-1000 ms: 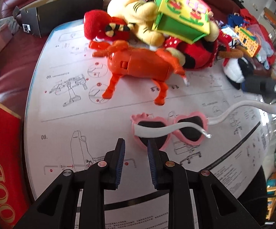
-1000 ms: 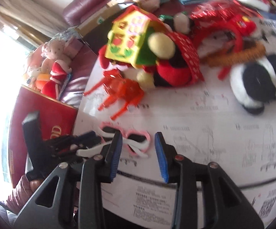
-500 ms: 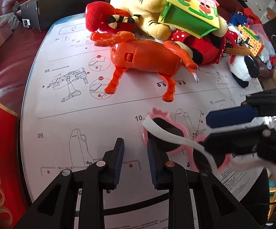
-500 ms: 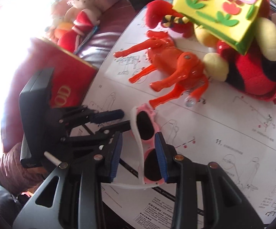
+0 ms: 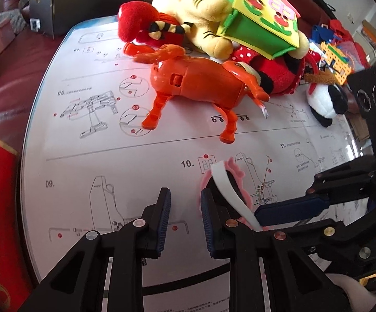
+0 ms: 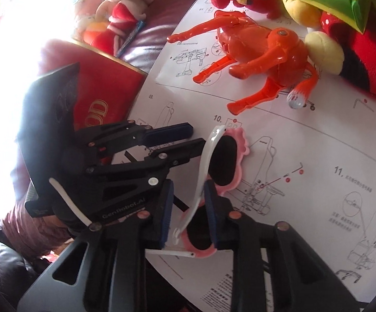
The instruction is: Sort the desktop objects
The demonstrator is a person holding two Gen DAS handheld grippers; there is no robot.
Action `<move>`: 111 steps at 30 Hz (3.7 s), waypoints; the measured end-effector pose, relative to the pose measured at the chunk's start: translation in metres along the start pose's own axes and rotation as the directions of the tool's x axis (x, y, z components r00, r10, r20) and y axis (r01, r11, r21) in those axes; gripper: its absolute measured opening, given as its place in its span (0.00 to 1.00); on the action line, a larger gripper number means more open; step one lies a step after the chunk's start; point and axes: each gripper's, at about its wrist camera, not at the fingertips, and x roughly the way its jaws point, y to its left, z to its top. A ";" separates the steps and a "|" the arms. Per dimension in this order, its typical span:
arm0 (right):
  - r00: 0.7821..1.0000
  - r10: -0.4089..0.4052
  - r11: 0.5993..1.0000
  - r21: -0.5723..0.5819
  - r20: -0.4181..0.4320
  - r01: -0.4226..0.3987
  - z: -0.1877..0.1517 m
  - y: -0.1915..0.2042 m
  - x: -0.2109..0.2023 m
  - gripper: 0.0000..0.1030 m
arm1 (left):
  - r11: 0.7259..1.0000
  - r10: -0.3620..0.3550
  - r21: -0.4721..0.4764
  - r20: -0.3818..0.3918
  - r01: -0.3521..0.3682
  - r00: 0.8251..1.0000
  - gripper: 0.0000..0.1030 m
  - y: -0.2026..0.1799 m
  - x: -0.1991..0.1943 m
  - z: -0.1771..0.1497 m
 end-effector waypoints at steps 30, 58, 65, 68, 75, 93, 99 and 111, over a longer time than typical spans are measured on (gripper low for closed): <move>0.940 -0.263 0.963 0.123 0.218 0.241 -0.080 0.014 -0.069 0.24 | 0.989 0.112 0.085 0.108 -0.122 0.988 0.51 -0.051 -0.066 -0.073; 0.925 -0.356 0.851 -0.363 0.134 0.380 -0.077 0.101 -0.009 0.36 | 0.993 0.052 -0.097 -0.191 -0.072 0.980 0.21 0.012 -0.023 -0.020; 0.892 -0.440 0.848 -0.278 0.107 0.452 -0.084 0.093 0.013 0.36 | 0.992 0.084 -0.074 -0.210 -0.101 0.974 0.21 0.018 -0.018 -0.021; 0.877 -0.465 0.852 -0.206 0.122 0.481 -0.081 0.084 0.008 0.30 | 0.993 0.093 -0.053 -0.211 -0.106 0.973 0.21 0.016 -0.016 -0.020; 0.901 -0.415 0.905 -0.040 0.128 0.423 -0.070 0.062 -0.011 0.23 | 0.995 0.076 -0.042 -0.187 -0.086 0.979 0.21 0.016 -0.020 -0.019; 0.980 -0.102 0.898 0.440 0.170 0.017 -0.089 -0.041 -0.062 0.11 | 0.982 0.058 0.181 0.000 -0.057 0.998 0.21 -0.048 -0.033 0.020; 0.983 -0.066 0.897 0.442 0.171 -0.016 -0.102 -0.048 -0.065 0.11 | 0.939 0.084 0.334 0.016 -0.085 0.996 0.21 -0.096 -0.019 0.030; 0.975 -0.164 0.944 0.311 0.147 0.112 -0.095 -0.054 -0.070 0.11 | 0.907 0.199 0.381 -0.014 -0.179 0.980 0.18 -0.116 0.023 0.038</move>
